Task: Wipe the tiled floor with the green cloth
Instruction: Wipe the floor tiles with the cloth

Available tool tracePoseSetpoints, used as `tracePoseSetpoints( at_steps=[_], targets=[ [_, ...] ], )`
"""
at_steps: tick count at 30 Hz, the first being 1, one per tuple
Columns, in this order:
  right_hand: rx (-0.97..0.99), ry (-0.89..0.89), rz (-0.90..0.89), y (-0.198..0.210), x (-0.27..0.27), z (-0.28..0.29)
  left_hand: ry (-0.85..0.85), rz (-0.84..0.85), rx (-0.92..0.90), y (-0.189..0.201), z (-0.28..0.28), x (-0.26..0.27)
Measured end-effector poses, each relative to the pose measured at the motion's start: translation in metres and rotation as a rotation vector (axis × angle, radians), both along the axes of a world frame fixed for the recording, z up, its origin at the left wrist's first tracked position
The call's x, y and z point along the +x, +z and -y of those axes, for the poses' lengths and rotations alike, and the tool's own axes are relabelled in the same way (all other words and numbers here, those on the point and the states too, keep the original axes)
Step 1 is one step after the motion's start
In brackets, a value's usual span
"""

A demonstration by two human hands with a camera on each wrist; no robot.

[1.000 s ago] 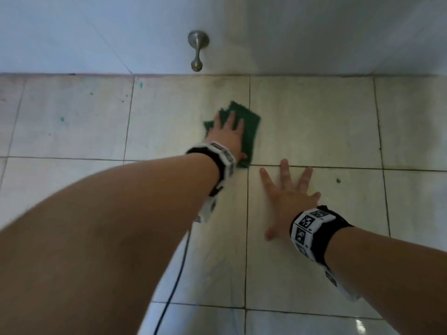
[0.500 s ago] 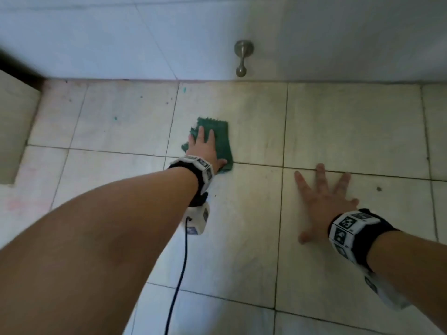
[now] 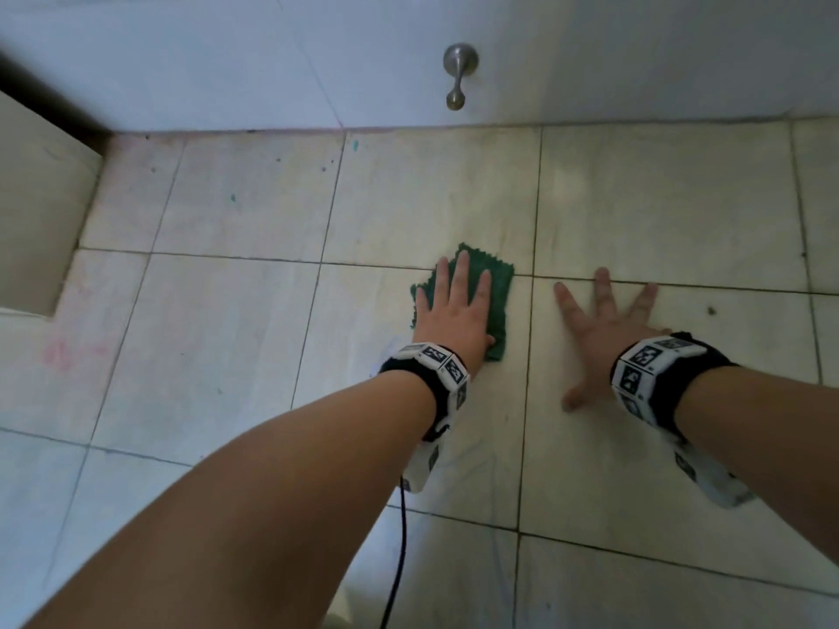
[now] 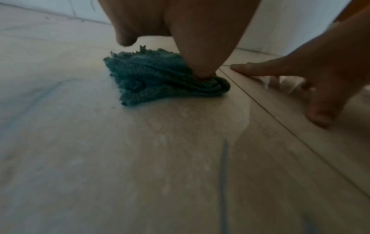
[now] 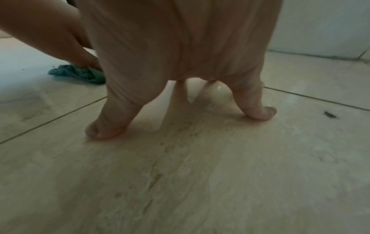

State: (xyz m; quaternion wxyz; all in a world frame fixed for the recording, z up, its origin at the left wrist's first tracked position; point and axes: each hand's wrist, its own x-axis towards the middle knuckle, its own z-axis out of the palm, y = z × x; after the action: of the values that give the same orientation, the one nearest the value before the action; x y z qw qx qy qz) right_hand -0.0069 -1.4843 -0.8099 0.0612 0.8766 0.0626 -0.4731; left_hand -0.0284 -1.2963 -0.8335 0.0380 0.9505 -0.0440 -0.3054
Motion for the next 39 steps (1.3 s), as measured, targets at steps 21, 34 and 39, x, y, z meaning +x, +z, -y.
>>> tracePoseSetpoints(
  at_steps=[21, 34, 39],
  targets=[
    [-0.021, 0.031, 0.025, -0.006, 0.001, -0.001, 0.134, -0.066, -0.019, -0.001, -0.066, -0.007],
    [-0.012, 0.098, 0.070, -0.014, 0.002, 0.003, 0.194, -0.076, -0.071, 0.000, -0.054, -0.044],
    [-0.016, 0.095, 0.086, -0.009, -0.005, 0.002, 0.401, -0.100, 0.064, 0.005, -0.119, -0.103]
  ],
)
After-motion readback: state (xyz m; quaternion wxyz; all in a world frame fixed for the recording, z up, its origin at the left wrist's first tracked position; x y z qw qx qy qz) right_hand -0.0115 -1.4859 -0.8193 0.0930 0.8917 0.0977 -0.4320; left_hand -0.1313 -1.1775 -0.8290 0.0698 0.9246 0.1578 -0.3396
